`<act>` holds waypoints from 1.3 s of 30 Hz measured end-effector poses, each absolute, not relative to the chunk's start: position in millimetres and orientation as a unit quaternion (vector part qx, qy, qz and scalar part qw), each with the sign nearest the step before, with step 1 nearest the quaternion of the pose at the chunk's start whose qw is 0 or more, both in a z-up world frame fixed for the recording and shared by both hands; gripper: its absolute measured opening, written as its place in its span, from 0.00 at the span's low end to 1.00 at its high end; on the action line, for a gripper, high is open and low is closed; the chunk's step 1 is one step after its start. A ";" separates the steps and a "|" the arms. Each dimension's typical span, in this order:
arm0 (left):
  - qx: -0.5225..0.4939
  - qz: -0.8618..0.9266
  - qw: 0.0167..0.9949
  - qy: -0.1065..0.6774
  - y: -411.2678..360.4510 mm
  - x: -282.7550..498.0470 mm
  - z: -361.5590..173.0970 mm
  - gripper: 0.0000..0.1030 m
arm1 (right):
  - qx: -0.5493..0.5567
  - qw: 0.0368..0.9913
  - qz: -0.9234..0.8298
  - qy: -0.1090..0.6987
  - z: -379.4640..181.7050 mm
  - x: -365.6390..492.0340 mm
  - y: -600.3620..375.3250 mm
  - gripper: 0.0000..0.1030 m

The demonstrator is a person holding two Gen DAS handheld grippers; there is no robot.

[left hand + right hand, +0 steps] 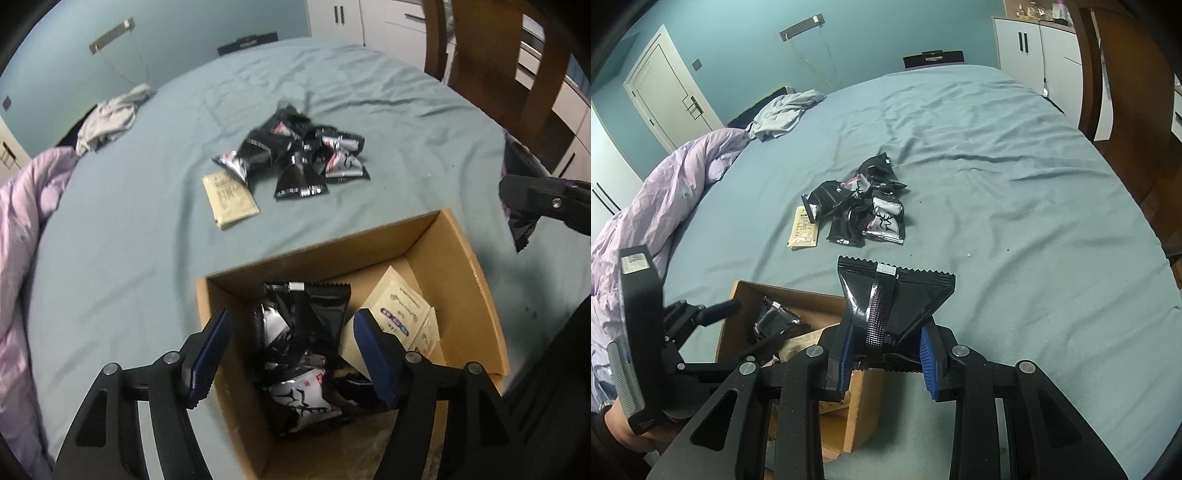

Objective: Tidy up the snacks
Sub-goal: 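Lower the black packet into the box with the right tool and open it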

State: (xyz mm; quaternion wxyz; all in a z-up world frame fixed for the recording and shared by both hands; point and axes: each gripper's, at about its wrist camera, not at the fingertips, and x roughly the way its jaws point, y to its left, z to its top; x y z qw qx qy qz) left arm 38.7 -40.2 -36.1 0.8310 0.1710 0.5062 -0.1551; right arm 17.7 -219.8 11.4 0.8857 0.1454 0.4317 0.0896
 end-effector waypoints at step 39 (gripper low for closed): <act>0.159 -0.145 0.843 0.494 19.8 27.6 2.7 0.80 | 0.051 0.834 0.162 0.525 -28.0 47.6 -136.3 0.36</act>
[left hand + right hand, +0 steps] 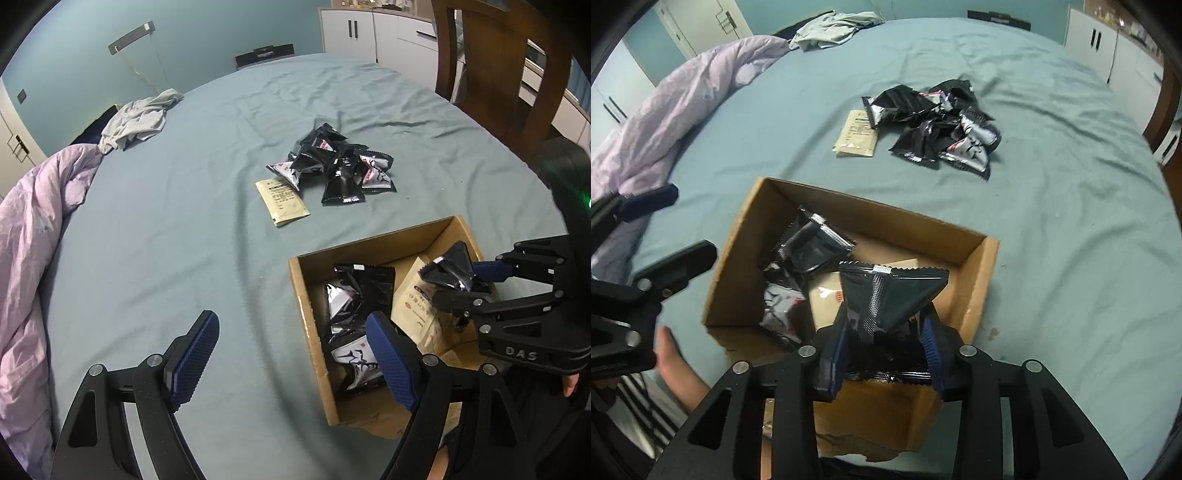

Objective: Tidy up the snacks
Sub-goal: 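Lower the black packet into the box with the right tool and open it, then withdraw both open tools from the box toward the pile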

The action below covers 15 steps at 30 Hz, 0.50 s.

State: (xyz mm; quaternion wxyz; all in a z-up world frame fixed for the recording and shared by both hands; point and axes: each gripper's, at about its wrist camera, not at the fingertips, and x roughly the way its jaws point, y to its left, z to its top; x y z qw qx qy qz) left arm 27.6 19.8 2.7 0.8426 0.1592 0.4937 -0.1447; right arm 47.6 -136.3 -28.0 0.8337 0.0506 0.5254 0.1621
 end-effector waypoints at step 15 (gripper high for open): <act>0.153 -0.112 0.858 0.477 28.9 23.2 10.8 0.80 | 0.164 0.906 0.069 0.385 15.1 10.1 -215.5 0.72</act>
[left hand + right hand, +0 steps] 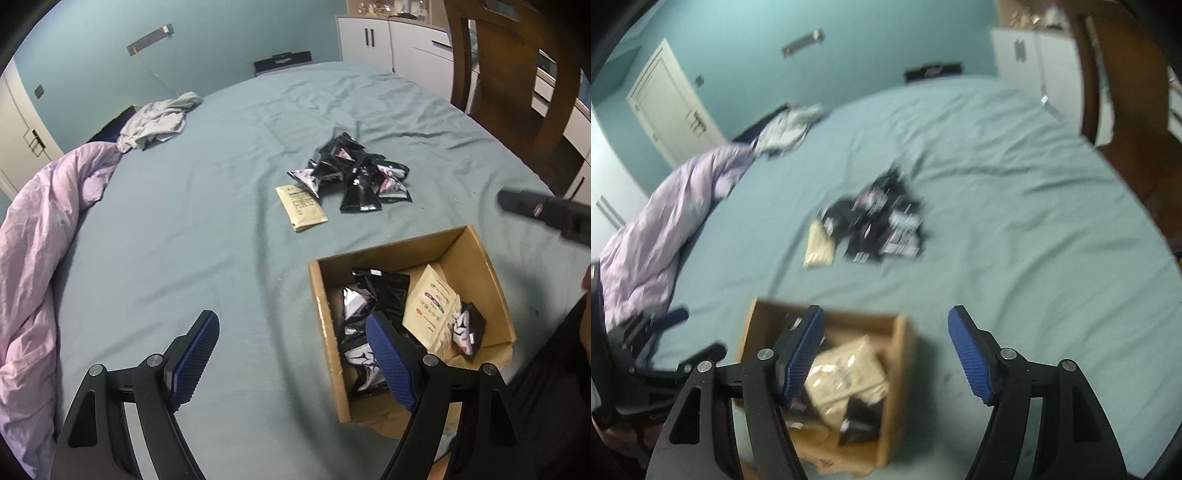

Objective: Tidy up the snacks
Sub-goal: 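Withdraw both open tools from the box toward the pile, then grasp a white deer-print packet from the pile with the right tool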

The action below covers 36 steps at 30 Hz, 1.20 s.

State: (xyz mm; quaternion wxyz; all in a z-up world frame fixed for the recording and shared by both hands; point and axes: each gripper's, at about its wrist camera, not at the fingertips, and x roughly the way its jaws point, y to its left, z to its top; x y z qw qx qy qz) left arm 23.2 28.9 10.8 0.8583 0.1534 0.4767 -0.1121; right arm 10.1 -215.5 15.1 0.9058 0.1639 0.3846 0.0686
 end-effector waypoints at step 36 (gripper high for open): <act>0.114 -0.123 0.830 0.531 20.8 46.3 -5.3 0.83 | 0.156 0.857 0.031 0.491 -12.0 93.2 -237.3 0.82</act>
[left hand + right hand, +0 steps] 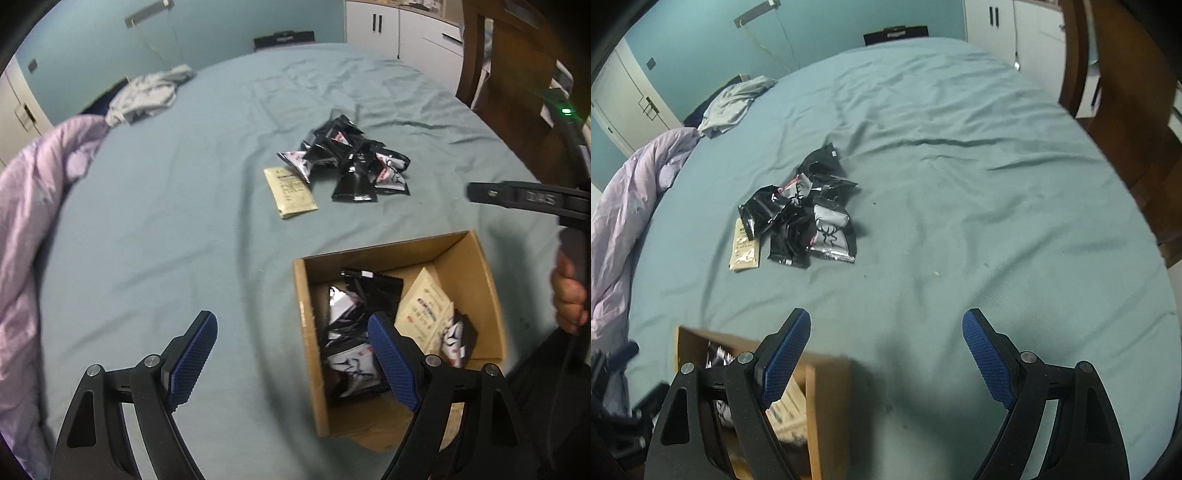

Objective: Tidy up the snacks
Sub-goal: 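Grasp a white deer-print packet from the pile with the right tool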

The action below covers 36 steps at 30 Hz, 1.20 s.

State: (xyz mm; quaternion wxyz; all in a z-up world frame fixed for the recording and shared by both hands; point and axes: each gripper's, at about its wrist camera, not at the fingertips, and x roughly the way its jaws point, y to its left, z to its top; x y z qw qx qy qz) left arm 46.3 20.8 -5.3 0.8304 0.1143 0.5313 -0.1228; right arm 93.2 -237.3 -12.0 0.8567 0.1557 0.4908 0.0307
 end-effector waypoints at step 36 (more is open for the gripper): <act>0.063 -0.082 0.850 0.516 43.8 111.2 -6.7 0.83 | 0.216 0.845 0.098 0.479 -14.9 164.3 -225.4 0.34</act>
